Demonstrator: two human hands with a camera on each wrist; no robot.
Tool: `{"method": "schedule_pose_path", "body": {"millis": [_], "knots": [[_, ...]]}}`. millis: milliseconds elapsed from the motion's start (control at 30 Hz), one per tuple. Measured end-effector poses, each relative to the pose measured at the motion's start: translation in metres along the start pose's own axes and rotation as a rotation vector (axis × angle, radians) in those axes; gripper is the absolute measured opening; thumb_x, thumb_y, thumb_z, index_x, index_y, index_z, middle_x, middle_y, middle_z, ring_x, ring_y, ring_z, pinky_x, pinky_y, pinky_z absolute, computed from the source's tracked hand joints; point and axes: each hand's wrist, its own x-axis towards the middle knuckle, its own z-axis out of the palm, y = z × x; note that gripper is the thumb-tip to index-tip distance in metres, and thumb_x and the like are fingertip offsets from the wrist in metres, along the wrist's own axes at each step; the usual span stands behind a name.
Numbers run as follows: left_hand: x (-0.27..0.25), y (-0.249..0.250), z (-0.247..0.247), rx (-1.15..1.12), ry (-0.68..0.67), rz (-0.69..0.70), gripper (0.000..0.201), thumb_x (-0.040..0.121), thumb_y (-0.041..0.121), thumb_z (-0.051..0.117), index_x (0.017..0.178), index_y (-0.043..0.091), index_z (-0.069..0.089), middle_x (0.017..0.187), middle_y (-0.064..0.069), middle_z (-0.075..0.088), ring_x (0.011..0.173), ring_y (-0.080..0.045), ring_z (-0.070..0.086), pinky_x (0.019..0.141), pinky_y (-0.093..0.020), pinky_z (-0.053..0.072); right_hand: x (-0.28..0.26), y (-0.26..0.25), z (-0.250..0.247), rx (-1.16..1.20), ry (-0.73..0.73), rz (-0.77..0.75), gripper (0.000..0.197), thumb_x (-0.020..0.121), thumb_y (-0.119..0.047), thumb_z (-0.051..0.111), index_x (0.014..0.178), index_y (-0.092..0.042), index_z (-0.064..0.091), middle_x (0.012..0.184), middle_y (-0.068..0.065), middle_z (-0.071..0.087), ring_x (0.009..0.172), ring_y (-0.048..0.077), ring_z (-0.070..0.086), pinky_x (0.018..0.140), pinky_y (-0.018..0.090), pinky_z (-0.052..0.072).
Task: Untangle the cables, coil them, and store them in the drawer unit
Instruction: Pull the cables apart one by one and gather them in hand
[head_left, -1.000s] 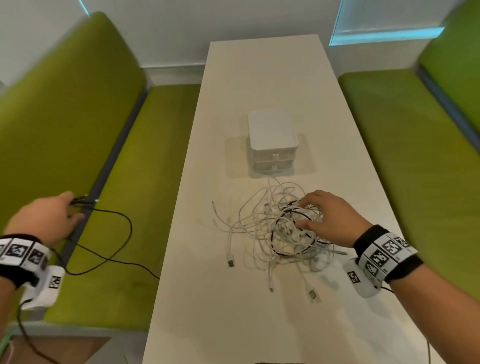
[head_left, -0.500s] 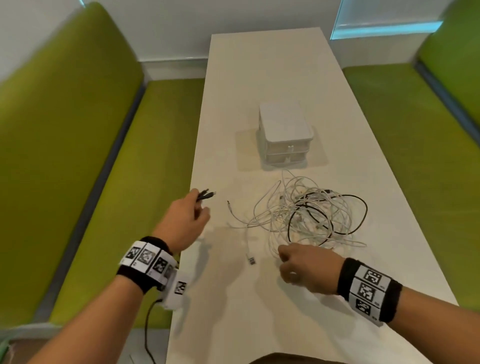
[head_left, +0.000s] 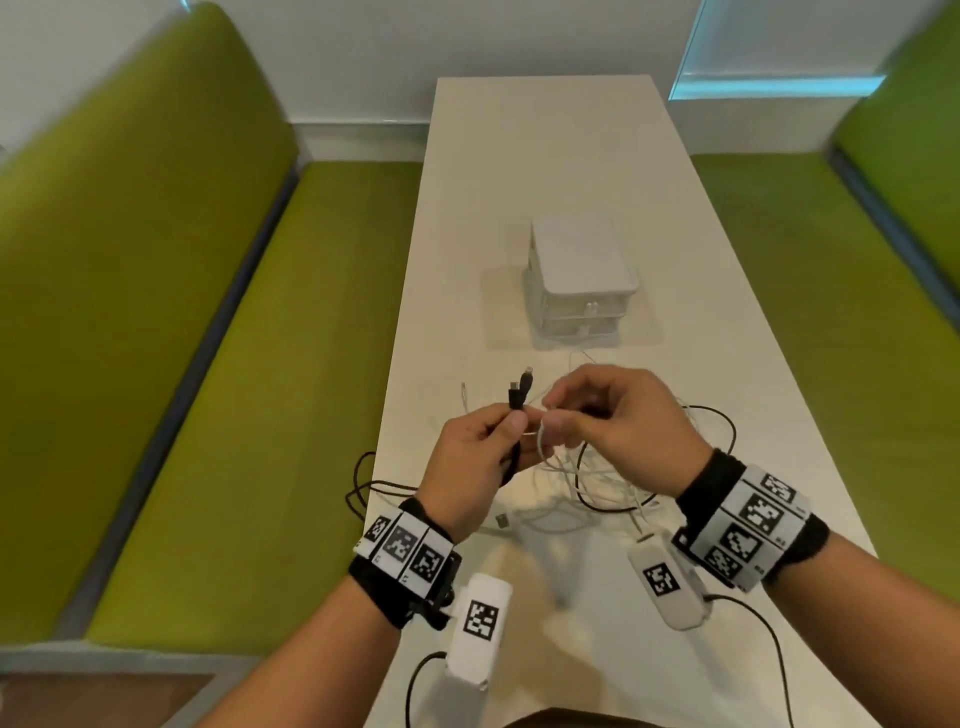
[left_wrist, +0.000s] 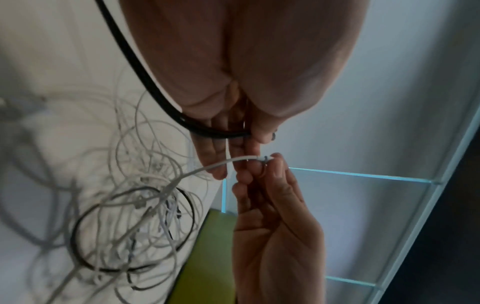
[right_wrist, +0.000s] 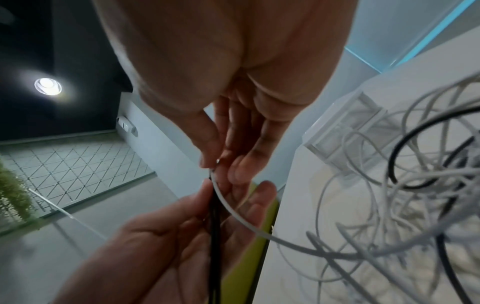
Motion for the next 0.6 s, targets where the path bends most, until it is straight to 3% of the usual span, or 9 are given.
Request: {"method": "schedule_pose_path", "body": {"millis": [100, 267, 433, 500, 600], "knots": [[0.004, 0.002, 0.012, -0.074, -0.010, -0.027, 0.029, 0.105, 0.005, 0.045, 0.119, -0.011, 0.065, 0.110, -0.032, 0.070, 0.108, -0.043, 0.069, 0.096, -0.043, 0.057, 0.006, -0.001, -0.012, -0.003, 0.080, -0.007, 0.009, 0.084, -0.007, 0.080, 0.090, -0.009, 0.075, 0.077, 0.010, 0.076, 0.069, 0.022, 0.072, 0.068, 0.033, 0.056], [0.008, 0.002, 0.023, 0.016, -0.030, -0.086, 0.021, 0.099, 0.007, 0.059, 0.108, -0.007, 0.073, 0.102, -0.022, 0.075, 0.101, -0.037, 0.072, 0.085, -0.034, 0.056, 0.006, 0.005, -0.022, -0.001, 0.073, -0.016, 0.008, 0.086, -0.008, 0.078, 0.092, -0.012, 0.074, 0.078, 0.006, 0.077, 0.077, 0.023, 0.075, 0.081, 0.041, 0.060], [0.022, 0.002, 0.046, -0.014, 0.004, -0.064, 0.016, 0.096, 0.006, 0.062, 0.101, -0.003, 0.075, 0.094, -0.018, 0.075, 0.090, -0.031, 0.074, 0.080, -0.031, 0.058, 0.011, 0.019, -0.042, 0.002, 0.175, -0.001, 0.012, 0.086, -0.023, 0.081, 0.095, -0.018, 0.074, 0.087, 0.006, 0.074, 0.082, 0.027, 0.071, 0.079, 0.045, 0.061], [0.027, 0.001, 0.056, -0.081, 0.054, -0.046, 0.016, 0.096, 0.003, 0.060, 0.100, -0.003, 0.074, 0.086, -0.019, 0.073, 0.083, -0.028, 0.073, 0.077, -0.031, 0.058, 0.007, 0.030, -0.048, 0.106, 0.109, 0.079, 0.016, 0.092, -0.019, 0.073, 0.106, -0.014, 0.067, 0.092, 0.014, 0.073, 0.083, 0.033, 0.073, 0.078, 0.049, 0.062], [0.037, 0.001, 0.068, -0.167, 0.152, -0.038, 0.017, 0.096, 0.004, 0.060, 0.099, -0.004, 0.074, 0.082, -0.018, 0.071, 0.080, -0.031, 0.072, 0.077, -0.035, 0.060, -0.005, 0.044, -0.052, 0.225, -0.100, 0.199, 0.028, 0.093, 0.004, 0.063, 0.118, -0.009, 0.059, 0.097, 0.023, 0.073, 0.077, 0.029, 0.072, 0.076, 0.043, 0.060]]}}
